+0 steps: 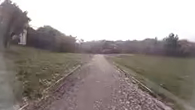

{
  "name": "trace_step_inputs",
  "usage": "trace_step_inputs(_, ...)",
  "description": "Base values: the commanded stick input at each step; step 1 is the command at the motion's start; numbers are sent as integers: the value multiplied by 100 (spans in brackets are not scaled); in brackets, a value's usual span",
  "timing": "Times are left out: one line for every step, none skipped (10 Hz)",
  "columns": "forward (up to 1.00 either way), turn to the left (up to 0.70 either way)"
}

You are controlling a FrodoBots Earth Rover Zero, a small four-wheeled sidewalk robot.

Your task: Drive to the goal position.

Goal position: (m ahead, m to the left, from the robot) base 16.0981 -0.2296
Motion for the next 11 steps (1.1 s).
trace_step_inputs(70, 0)
trace_step_inputs(70, 0)
trace_step_inputs(70, 0)
trace_step_inputs(70, 0)
trace_step_inputs(70, 0)
trace_step_inputs(70, 0)
trace_step_inputs(70, 0)
trace_step_inputs(70, 0)
trace_step_inputs(70, 0)
trace_step_inputs(70, 0)
trace_step_inputs(70, 0)
